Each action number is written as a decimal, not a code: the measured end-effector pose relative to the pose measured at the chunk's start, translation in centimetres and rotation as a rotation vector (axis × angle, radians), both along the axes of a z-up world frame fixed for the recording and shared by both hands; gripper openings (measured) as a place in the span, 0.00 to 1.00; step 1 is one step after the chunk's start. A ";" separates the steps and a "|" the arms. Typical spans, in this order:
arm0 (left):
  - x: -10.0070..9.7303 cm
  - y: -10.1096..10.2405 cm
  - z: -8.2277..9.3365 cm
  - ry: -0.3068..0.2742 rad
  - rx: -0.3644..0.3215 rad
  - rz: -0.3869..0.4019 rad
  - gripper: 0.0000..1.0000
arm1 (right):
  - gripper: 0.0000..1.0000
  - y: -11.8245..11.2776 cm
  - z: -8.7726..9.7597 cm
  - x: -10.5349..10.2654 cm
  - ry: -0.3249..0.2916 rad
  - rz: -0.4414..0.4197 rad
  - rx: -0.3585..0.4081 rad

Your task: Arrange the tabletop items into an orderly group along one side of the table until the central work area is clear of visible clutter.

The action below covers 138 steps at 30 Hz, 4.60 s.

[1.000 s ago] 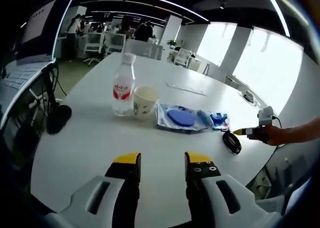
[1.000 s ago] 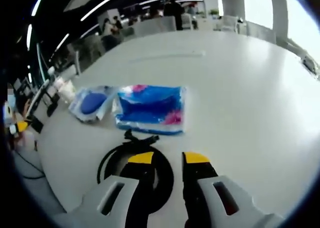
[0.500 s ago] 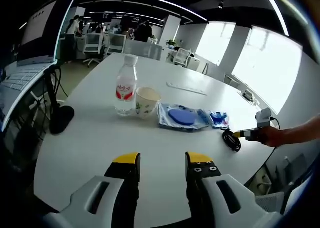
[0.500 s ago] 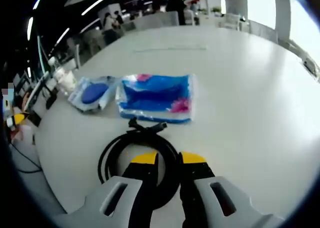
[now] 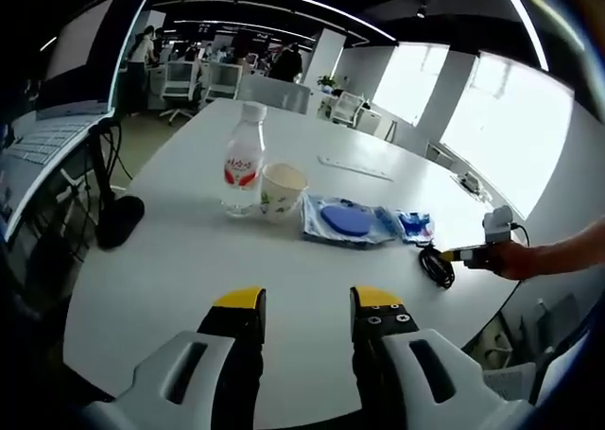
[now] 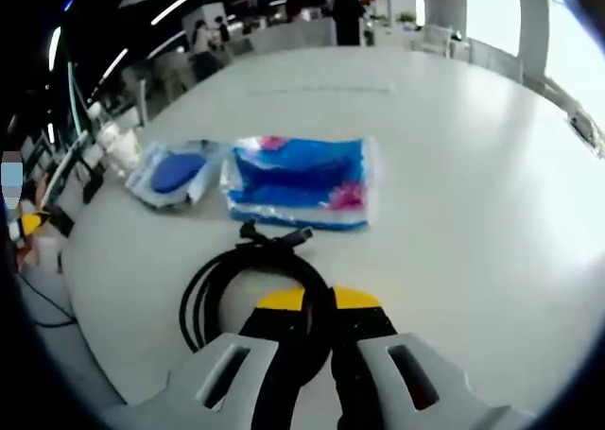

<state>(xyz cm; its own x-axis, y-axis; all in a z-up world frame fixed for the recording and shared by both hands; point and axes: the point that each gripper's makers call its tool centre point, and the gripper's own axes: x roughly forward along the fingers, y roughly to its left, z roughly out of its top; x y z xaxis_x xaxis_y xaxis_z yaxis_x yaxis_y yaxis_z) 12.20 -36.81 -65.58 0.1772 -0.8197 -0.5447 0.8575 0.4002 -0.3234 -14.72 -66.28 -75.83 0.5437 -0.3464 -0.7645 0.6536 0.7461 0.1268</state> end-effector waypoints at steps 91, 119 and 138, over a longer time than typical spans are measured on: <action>2.1 -0.6 3.0 -0.071 -0.066 -0.078 0.40 | 0.41 12.8 8.5 2.8 -0.211 0.111 -0.082; 0.8 0.4 1.7 -0.039 -0.060 -0.114 0.39 | 0.43 14.1 8.0 3.8 -0.201 0.144 -0.073; -0.1 0.9 1.4 -0.034 -0.050 -0.108 0.40 | 0.43 14.9 7.6 2.9 -0.217 0.123 -0.057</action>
